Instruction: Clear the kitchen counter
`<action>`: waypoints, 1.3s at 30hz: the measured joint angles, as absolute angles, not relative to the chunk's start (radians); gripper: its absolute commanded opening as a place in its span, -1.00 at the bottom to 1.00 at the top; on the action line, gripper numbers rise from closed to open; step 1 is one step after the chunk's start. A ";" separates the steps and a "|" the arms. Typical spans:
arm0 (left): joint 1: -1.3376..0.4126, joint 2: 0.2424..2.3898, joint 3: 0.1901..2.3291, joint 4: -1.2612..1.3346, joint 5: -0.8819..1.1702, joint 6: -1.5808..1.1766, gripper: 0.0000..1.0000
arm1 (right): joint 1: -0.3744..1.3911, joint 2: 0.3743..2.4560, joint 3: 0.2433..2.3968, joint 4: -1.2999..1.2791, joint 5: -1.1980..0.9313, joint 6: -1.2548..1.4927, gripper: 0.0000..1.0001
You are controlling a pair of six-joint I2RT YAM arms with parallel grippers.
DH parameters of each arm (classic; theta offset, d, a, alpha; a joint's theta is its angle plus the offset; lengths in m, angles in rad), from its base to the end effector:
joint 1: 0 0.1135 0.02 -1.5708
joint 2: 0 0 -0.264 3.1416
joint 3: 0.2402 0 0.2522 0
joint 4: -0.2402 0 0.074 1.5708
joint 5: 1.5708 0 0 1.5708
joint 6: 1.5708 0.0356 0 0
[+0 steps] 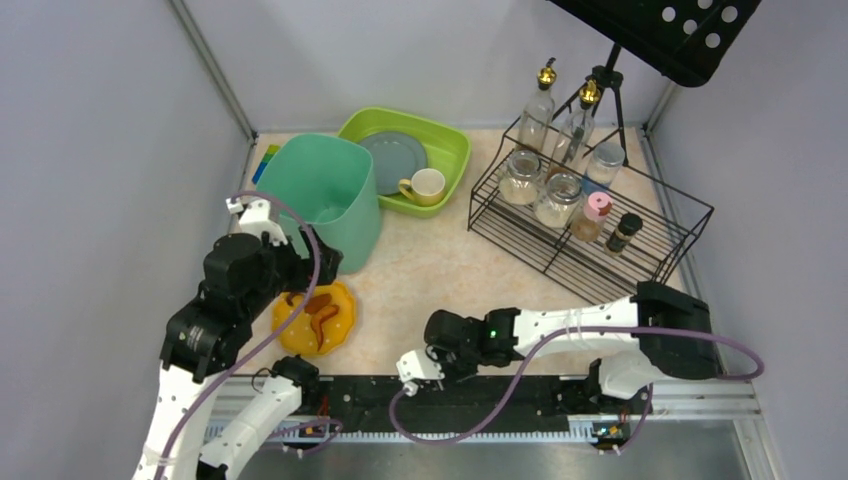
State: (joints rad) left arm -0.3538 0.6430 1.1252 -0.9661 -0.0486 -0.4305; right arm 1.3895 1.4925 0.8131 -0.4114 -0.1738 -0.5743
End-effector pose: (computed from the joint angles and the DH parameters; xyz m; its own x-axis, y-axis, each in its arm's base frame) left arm 0.0896 -0.0313 0.3876 -0.5242 -0.2507 -0.8139 0.0957 0.9323 -0.3489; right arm 0.0441 0.2745 0.1727 0.3998 -0.7863 -0.4710 -0.9123 -0.3908 -0.1221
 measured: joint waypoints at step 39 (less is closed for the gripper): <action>-0.354 0.530 1.280 -1.064 -0.262 -0.478 0.86 | 0.995 2.329 2.397 -0.250 -0.039 -0.445 -0.26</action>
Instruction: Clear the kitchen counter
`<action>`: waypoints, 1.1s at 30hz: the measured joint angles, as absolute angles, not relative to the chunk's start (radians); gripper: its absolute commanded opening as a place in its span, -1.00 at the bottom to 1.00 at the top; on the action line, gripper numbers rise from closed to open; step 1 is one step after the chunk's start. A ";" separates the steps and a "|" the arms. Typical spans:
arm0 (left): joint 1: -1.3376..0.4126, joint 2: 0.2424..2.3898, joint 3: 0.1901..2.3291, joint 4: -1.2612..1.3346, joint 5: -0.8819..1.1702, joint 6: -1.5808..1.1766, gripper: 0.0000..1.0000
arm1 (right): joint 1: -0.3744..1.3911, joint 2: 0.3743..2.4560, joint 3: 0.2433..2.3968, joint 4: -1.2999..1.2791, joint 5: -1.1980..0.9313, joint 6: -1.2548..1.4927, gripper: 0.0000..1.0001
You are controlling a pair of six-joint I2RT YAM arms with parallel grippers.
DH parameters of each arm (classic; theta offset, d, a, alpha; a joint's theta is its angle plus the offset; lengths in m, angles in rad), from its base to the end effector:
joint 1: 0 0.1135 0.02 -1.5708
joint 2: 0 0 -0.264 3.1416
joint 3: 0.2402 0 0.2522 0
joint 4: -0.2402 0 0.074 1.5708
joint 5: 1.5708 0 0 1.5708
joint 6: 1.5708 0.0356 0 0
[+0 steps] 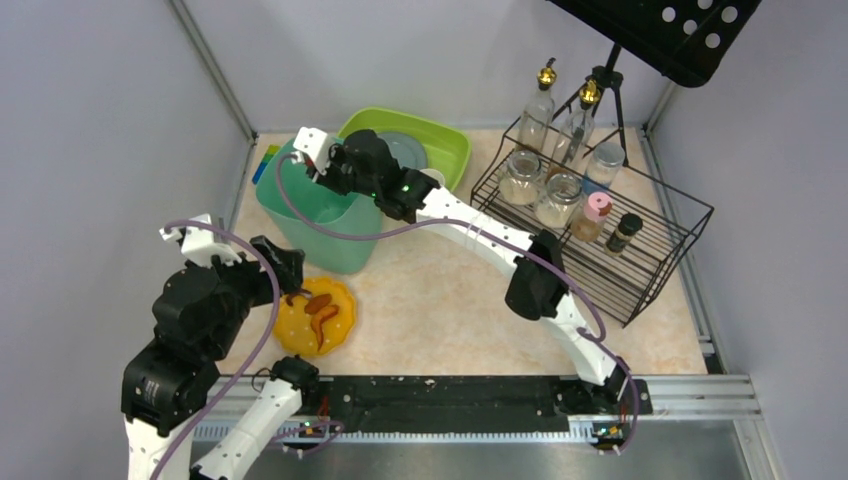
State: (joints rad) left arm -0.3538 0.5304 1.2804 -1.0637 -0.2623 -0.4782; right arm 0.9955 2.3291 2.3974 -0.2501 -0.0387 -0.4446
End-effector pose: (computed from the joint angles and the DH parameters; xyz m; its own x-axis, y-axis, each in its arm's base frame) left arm 0.0348 -0.0030 0.4245 -0.3045 -0.3613 -0.8813 -0.0415 0.9294 -0.3667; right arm 0.2979 0.4619 0.3619 0.2807 -0.3571 -0.8909 -0.8179 0.3968 -0.4167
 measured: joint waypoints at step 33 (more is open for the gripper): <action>-0.354 0.541 1.167 -1.066 -0.253 -0.507 0.85 | 0.990 1.446 1.504 -0.007 0.014 -0.165 0.30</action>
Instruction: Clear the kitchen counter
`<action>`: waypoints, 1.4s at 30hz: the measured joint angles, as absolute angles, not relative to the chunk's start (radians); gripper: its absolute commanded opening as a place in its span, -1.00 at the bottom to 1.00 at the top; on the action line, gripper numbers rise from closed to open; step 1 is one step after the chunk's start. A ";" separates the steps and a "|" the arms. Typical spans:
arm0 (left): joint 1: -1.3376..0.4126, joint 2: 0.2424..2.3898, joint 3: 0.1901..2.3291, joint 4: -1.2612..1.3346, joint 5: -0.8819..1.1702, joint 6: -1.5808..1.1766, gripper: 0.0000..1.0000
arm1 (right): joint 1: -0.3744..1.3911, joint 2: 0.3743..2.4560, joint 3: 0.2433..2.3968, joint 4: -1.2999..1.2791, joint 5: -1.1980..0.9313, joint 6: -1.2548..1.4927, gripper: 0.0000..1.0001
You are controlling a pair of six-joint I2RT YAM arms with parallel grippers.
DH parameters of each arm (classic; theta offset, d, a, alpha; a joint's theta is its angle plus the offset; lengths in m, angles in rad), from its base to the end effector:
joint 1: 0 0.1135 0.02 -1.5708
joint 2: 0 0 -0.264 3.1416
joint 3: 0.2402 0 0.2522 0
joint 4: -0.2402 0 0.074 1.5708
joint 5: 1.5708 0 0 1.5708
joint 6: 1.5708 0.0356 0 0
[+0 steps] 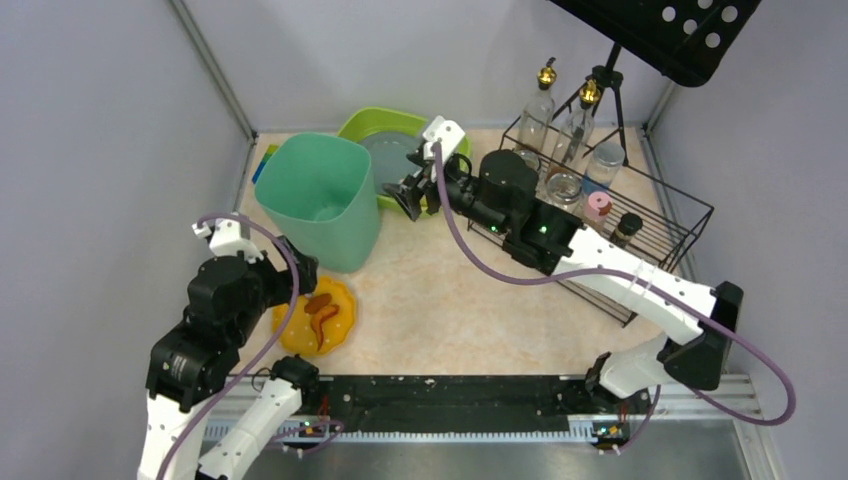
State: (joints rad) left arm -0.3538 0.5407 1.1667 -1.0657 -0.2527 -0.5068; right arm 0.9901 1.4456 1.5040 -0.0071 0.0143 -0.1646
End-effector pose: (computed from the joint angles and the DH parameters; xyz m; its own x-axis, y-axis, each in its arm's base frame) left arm 0.0548 -0.0108 0.3954 -0.4089 -0.3500 -0.8428 -0.0861 0.9342 -0.3462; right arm 0.1856 0.2819 0.4552 0.1634 -0.0495 -0.9853 -0.8124 0.5599 -0.1629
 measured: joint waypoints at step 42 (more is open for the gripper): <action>-0.354 0.553 0.936 -1.055 -0.264 -0.629 0.83 | 1.161 2.110 1.114 0.583 -0.036 0.907 0.13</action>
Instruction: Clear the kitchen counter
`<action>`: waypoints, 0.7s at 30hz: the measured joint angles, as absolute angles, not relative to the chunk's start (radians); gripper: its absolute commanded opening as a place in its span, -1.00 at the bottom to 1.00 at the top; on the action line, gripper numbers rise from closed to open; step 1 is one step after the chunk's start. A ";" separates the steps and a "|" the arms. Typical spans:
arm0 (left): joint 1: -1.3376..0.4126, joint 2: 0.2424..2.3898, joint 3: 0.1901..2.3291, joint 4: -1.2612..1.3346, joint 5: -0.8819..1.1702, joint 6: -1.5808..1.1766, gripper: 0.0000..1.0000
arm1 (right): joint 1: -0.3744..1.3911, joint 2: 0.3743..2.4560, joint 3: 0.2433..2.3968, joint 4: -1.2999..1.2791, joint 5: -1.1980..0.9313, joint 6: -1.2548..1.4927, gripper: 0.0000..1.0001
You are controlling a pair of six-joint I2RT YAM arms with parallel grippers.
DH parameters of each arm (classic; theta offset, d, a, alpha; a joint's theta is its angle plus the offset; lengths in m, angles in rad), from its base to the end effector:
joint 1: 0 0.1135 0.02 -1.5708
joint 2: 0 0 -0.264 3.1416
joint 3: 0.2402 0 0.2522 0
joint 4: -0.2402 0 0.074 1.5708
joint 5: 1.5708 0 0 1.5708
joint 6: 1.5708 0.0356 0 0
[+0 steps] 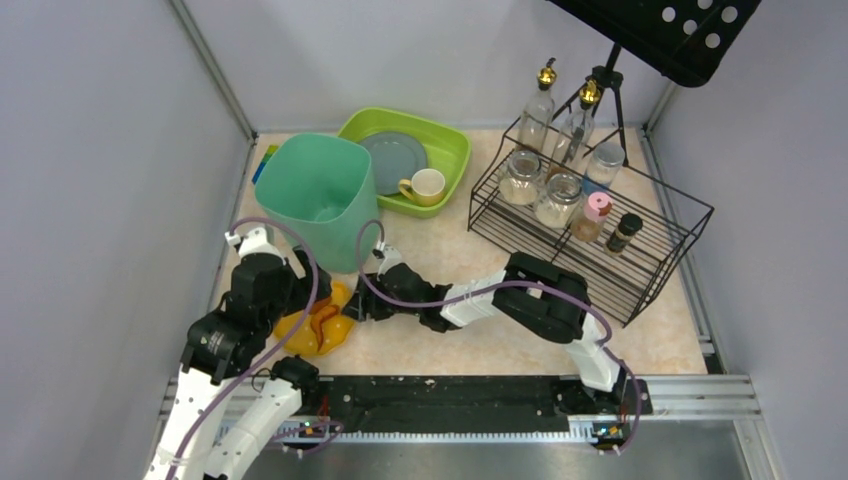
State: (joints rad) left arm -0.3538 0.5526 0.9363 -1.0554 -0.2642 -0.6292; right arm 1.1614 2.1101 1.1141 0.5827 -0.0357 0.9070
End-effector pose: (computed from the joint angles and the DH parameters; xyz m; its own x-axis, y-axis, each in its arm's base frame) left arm 0.0828 -0.0207 0.3320 -0.5560 -0.4002 -0.7285 -0.2282 0.9163 -0.3293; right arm 0.1738 0.4036 0.1230 -0.8309 0.0627 -0.5529 -0.4469 0.5168 0.7302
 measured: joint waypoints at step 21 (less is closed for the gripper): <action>-0.354 0.532 0.936 -1.056 -0.271 -0.606 0.84 | 1.174 2.155 1.149 0.558 -0.034 0.921 -1.00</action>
State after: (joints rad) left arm -0.3538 0.5323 0.9363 -1.0561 -0.2714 -0.6060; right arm 1.1736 2.1551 1.1488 0.5583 -0.0338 0.9207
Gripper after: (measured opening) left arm 0.920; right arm 0.180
